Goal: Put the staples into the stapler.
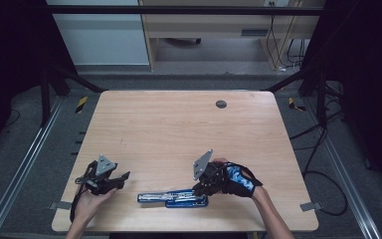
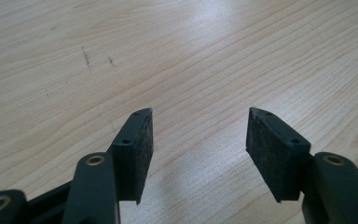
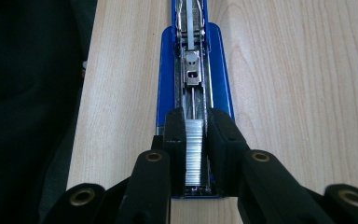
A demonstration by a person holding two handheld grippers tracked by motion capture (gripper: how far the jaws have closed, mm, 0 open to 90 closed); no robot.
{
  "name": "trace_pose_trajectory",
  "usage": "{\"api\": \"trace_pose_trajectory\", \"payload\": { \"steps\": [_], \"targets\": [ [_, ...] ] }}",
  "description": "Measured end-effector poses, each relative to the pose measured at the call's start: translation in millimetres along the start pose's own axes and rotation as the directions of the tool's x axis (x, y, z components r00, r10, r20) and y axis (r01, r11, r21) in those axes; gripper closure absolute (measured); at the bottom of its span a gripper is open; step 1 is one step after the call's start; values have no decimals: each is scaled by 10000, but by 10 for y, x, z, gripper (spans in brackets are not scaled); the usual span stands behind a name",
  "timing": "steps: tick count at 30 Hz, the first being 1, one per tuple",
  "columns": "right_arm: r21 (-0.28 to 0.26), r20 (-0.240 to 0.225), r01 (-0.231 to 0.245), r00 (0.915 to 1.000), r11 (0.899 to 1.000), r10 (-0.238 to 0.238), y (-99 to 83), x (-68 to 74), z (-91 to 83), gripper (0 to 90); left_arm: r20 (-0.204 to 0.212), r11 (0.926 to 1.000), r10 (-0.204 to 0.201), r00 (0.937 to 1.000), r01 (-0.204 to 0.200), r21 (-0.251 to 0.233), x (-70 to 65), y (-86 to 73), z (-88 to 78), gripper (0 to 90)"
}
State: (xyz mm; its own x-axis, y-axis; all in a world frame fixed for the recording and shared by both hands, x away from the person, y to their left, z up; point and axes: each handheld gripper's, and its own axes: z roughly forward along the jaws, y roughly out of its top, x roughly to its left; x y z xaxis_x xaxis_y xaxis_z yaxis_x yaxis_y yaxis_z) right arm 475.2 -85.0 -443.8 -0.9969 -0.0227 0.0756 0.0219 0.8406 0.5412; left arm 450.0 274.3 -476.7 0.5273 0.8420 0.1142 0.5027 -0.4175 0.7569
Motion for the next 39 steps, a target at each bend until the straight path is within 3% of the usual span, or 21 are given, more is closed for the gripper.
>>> {"api": "trace_pose_trajectory", "payload": {
  "steps": [13, 16, 18, 22, 26, 31, 33, 39],
  "targets": [
    [-13, 6, -26, 10000, 10000, 26, -23, -4, 13, 779, -2, 10000, 16, 10000, -16, 23, -2, 0, 0, 416],
    [-41, 63, -46, 10000, 10000, 46, -21, 3, 8, 741, 11, 10000, 16, 10000, -16, 8, -1, 0, 0, 416],
    [-135, 197, -13, 9998, 9999, 16, -23, 10, 0, 707, 11, 10000, 10, 10000, -10, 3, -1, 0, 0, 416],
    [-344, 378, -126, 9992, 9993, 139, -41, 31, -58, 735, 22, 10000, 9, 10000, -9, 7, -3, 0, -2, 416],
    [-510, 891, -480, 9946, 9975, 525, -76, 45, -117, 755, 61, 10000, -2, 10000, 2, -20, -9, 3, -3, 416],
    [-1010, 1538, -1064, 9806, 9892, 1212, -134, 91, -174, 753, 191, 10000, 0, 9998, 2, -99, -26, 13, -17, 416],
    [-1395, 1704, -1451, 9709, 9795, 1681, -163, 105, -201, 748, 324, 9998, -37, 9995, 43, -183, -38, 23, -27, 416],
    [-2485, 2573, -2134, 9258, 9448, 2768, -244, 178, -301, 752, 733, 9993, -23, 9973, 51, -376, -71, 55, -68, 416]
  ]
}}
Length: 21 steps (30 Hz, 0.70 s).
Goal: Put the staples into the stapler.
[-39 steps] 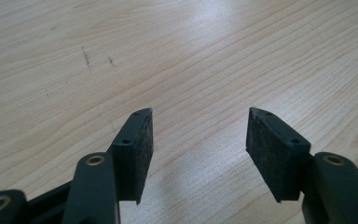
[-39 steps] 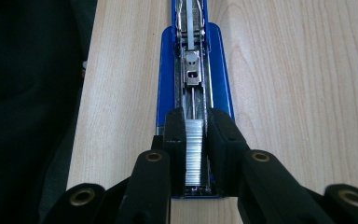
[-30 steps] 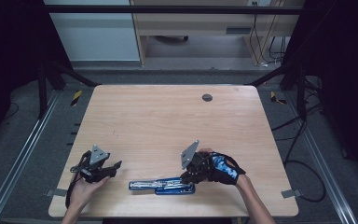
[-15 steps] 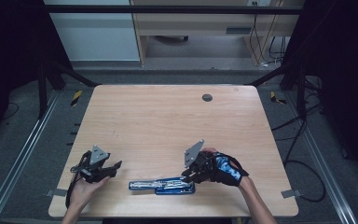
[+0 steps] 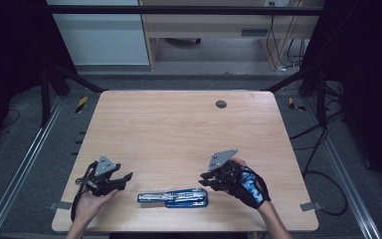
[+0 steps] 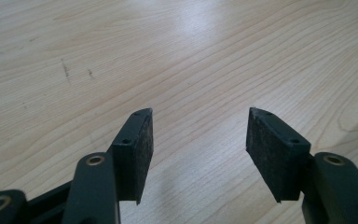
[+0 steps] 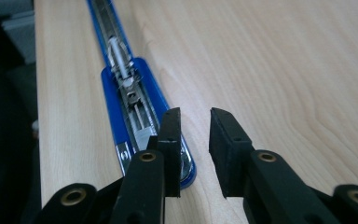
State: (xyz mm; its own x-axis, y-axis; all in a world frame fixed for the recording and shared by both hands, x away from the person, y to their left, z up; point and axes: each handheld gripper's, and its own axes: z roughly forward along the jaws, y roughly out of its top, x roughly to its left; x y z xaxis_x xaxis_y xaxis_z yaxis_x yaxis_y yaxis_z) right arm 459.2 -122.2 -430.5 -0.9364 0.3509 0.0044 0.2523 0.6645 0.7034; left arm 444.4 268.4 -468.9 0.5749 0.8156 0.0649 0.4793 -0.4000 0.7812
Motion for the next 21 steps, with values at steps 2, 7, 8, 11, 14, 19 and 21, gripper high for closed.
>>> {"api": "trace_pose_trajectory", "payload": {
  "steps": [2, 7, 8, 11, 14, 19, 21],
  "targets": [
    [-415, 310, -305, 9990, 9987, 318, -24, 22, -41, 751, 104, 10000, 54, 9999, -53, -58, -18, 15, -17, 416],
    [-1216, 221, -1170, 9925, 9857, 1205, -100, 53, -109, 750, 635, 9995, 20, 9980, -1, -302, -68, 52, -57, 418],
    [-1301, 293, -1242, 9912, 9837, 1290, -116, 68, -118, 757, 723, 9994, 78, 9973, -54, -340, -83, 59, -65, 419],
    [-1574, 435, -1450, 9872, 9768, 1535, -166, 101, -137, 782, 901, 9989, 266, 9956, -231, -397, -129, 76, -83, 421],
    [-1739, 803, -1643, 9803, 9710, 1802, -222, 137, -155, 839, 1107, 9982, 408, 9930, -356, -484, -164, 96, -110, 427],
    [-1812, 826, -1988, 9728, 9632, 2163, -301, 182, -169, 900, 1503, 9969, 654, 9865, -580, -532, -195, 82, -168, 440],
    [-1789, 779, -2100, 9709, 9612, 2267, -331, 197, -154, 900, 1627, 9967, 713, 9841, -639, -500, -190, 64, -179, 443]
  ]
}}
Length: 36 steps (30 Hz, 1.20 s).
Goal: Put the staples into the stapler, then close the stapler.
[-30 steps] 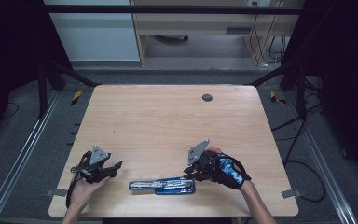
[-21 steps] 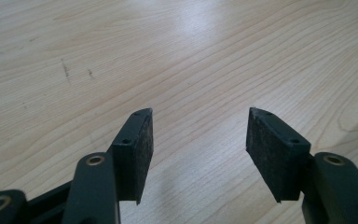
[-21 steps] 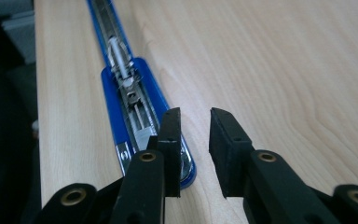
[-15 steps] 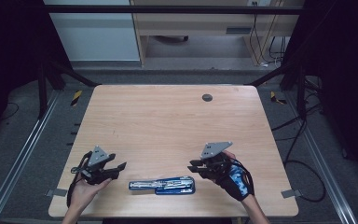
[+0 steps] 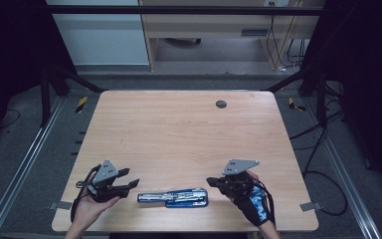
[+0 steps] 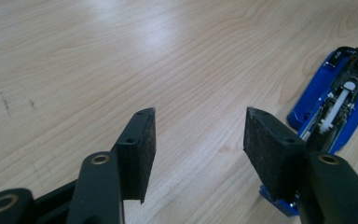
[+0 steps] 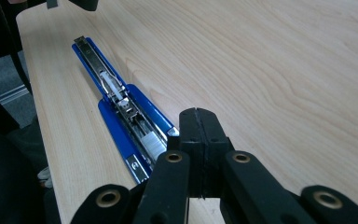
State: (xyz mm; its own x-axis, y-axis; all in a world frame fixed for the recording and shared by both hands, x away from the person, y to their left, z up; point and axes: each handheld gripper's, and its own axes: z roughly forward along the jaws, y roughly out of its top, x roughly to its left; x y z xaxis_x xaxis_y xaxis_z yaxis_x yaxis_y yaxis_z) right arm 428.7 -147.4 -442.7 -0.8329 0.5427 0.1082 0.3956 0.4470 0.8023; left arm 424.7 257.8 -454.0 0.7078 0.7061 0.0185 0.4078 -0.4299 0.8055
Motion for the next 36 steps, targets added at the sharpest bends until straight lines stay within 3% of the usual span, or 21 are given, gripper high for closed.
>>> {"api": "trace_pose_trajectory", "payload": {
  "steps": [9, 16, 22, 31, 36],
  "targets": [
    [-81, -141, -28, 9999, 10000, 27, -106, 87, -9, 900, 417, 10000, 63, 9991, -62, -24, -15, -64, -77, 448],
    [-63, -275, 15, 9996, 10000, -17, -145, 143, -7, 900, 833, 9993, 352, 9959, -358, 55, -88, -61, -54, 410],
    [95, -441, -109, 9990, 9999, 113, -191, 182, 39, 900, 1036, 9987, 488, 9934, -503, 126, -118, -68, -47, 381],
    [504, -618, 122, 9980, 9987, -91, -221, 233, 131, 900, 1280, 9966, 788, 9886, -814, 153, -181, -66, -70, 345],
    [737, -782, 133, 9969, 9972, -76, -246, 236, 165, 900, 1430, 9936, 993, 9847, -1060, 395, -237, -72, -45, 340]
  ]
}}
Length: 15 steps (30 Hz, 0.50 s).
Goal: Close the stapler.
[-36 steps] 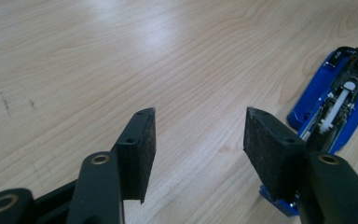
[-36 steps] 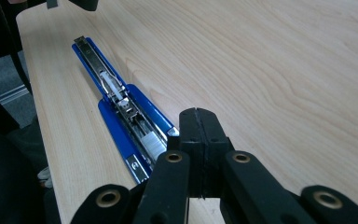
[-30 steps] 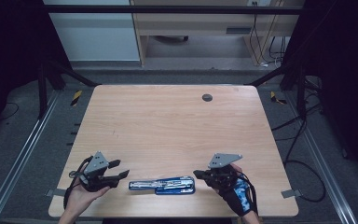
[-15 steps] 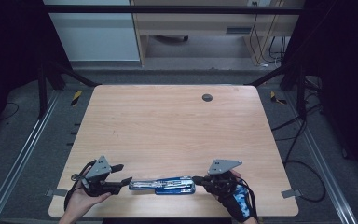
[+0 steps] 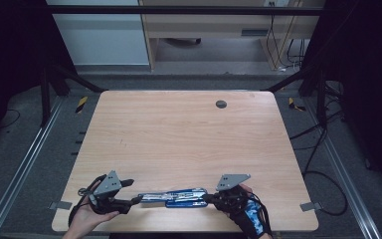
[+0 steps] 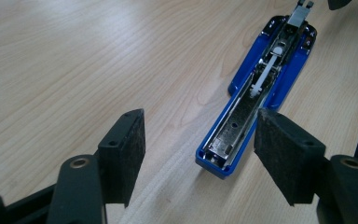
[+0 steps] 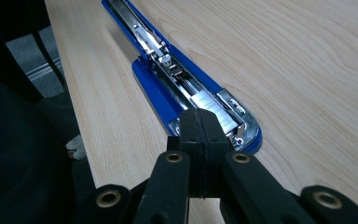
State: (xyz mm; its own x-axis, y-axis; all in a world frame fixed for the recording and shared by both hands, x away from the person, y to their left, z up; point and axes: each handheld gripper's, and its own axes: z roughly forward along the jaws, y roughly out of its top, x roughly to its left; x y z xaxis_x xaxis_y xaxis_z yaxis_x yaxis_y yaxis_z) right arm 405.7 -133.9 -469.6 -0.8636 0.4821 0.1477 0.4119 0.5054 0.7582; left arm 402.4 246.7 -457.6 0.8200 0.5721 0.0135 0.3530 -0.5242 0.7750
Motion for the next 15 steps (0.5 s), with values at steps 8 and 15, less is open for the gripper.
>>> {"api": "trace_pose_trajectory", "payload": {
  "steps": [8, 15],
  "targets": [
    [287, -55, -24, 10000, 9996, 25, -22, -14, 64, 900, 211, 9992, 134, 9997, -142, 377, -48, -10, 91, 344],
    [470, -25, 14, 10000, 9989, -12, -30, -16, 97, 900, 410, 9963, 364, 9985, -394, 761, -75, -31, 162, 356]
  ]
}}
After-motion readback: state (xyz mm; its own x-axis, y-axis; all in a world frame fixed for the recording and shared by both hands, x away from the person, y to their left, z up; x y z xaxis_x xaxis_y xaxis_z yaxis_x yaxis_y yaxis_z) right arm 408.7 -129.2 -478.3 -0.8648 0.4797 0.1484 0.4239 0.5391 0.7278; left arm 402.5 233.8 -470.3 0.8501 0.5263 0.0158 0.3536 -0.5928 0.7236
